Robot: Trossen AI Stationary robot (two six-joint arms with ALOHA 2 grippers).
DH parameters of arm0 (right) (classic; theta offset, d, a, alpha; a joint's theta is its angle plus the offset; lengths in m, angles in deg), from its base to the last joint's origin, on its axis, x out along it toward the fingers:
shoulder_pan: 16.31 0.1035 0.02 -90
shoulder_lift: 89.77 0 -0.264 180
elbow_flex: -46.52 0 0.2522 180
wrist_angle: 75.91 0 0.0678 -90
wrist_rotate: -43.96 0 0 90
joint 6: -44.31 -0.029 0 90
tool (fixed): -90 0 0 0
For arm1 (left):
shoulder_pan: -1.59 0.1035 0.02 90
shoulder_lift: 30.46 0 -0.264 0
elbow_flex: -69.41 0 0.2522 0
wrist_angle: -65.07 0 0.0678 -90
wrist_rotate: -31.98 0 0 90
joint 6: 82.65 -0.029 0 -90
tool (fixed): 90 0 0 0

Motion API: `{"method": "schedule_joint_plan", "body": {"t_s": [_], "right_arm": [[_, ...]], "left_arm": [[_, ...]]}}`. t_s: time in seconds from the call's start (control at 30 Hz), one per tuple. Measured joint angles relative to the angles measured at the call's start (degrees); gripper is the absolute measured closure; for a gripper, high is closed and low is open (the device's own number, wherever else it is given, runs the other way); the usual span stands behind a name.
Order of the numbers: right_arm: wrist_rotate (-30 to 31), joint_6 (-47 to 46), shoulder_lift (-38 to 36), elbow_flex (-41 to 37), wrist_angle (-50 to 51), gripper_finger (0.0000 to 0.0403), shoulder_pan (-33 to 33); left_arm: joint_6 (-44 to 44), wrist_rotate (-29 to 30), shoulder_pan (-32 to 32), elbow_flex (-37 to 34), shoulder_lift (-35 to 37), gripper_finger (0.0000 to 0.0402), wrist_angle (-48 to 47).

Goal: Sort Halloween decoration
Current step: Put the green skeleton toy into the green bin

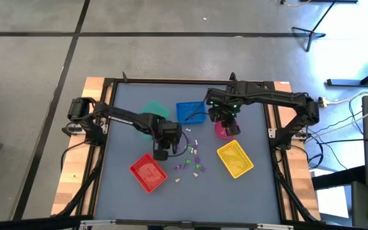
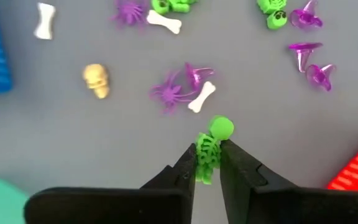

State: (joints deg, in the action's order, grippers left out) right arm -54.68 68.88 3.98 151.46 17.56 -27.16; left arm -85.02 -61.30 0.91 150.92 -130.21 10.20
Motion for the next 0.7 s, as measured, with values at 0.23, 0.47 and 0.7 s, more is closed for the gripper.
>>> {"method": "schedule_joint_plan", "body": {"t_s": [0.23, 0.47, 0.7], "right_arm": [[0.0, -0.7, -4.3, -1.4, -0.5, 0.0271, 0.0], [0.0, -2.5, -9.2, -9.7, -6.0, 0.0271, 0.0], [0.0, -4.9, -10.8, -15.3, -10.8, 0.0271, 0.0]], "left_arm": [[-3.9, 4.8, 3.1, 7.4, 0.0, 0.0368, -10.9], [-5.3, 13.4, 6.6, 11.2, 0.1, 0.0365, -22.3], [-4.0, 19.7, 10.2, 11.2, 0.1, 0.0365, -30.5]]}}
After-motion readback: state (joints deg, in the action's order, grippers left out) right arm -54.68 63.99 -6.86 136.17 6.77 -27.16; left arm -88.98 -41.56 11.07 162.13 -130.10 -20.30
